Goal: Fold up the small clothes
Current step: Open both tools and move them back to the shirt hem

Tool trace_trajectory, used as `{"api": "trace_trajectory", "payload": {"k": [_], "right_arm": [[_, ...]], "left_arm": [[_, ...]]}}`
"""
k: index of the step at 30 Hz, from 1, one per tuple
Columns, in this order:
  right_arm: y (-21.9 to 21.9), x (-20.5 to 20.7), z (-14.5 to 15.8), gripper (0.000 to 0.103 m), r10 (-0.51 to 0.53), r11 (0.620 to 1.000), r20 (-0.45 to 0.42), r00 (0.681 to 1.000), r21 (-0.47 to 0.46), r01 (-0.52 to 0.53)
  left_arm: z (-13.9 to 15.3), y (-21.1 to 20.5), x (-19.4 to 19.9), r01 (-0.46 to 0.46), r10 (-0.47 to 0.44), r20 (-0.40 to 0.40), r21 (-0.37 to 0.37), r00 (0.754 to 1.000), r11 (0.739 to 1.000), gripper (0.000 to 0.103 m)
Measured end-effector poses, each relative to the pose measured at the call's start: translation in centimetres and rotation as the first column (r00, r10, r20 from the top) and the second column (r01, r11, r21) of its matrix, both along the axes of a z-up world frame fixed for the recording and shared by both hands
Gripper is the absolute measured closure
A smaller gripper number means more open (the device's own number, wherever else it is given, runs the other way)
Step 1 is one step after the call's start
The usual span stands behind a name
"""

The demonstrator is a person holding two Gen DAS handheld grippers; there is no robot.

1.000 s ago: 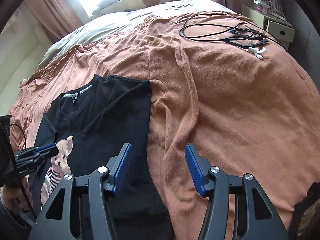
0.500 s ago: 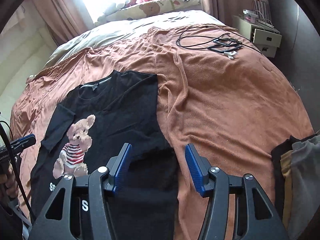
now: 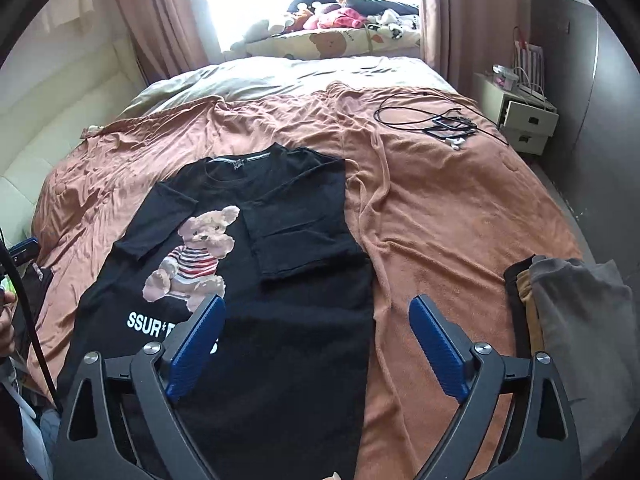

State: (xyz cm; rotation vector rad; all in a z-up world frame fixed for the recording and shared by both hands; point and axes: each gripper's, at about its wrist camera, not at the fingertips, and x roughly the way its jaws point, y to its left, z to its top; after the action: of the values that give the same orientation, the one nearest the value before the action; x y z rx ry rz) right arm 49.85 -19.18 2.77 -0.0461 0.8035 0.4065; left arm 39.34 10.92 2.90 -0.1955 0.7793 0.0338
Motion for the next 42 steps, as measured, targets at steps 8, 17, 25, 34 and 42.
{"api": "trace_trajectory", "payload": {"k": [8,17,25,34,42], "right_arm": [[0.6,-5.7,1.1,0.0,0.009,0.999,0.044,0.999,-0.041,-0.007],[-0.3,-11.1,0.8,0.0,0.023,1.0,0.026,0.999,-0.011,-0.022],[-1.7,-15.9,0.3,0.0,0.027,1.0,0.066,0.997,-0.007,-0.027],[-3.3,-19.8,-1.9,0.0,-0.013,1.0,0.071,0.997,0.006,0.012],[-5.1,-21.6,-4.0,0.0,-0.072,0.995,0.011,0.997,0.068,0.072]], "left_arm": [[0.1,1.7,-5.7,-0.018,0.018,0.021,-0.012,1.0,1.0,0.0],[0.1,3.6,-12.0,-0.03,0.032,0.051,-0.04,0.998,0.999,0.0],[0.0,4.8,-17.3,-0.049,0.049,0.076,-0.011,0.996,0.999,0.0],[-1.8,6.8,-21.8,-0.072,0.074,0.076,-0.023,0.994,0.997,0.0],[-4.9,9.8,-24.6,-0.104,0.108,0.054,-0.069,0.993,0.992,0.0]]}}
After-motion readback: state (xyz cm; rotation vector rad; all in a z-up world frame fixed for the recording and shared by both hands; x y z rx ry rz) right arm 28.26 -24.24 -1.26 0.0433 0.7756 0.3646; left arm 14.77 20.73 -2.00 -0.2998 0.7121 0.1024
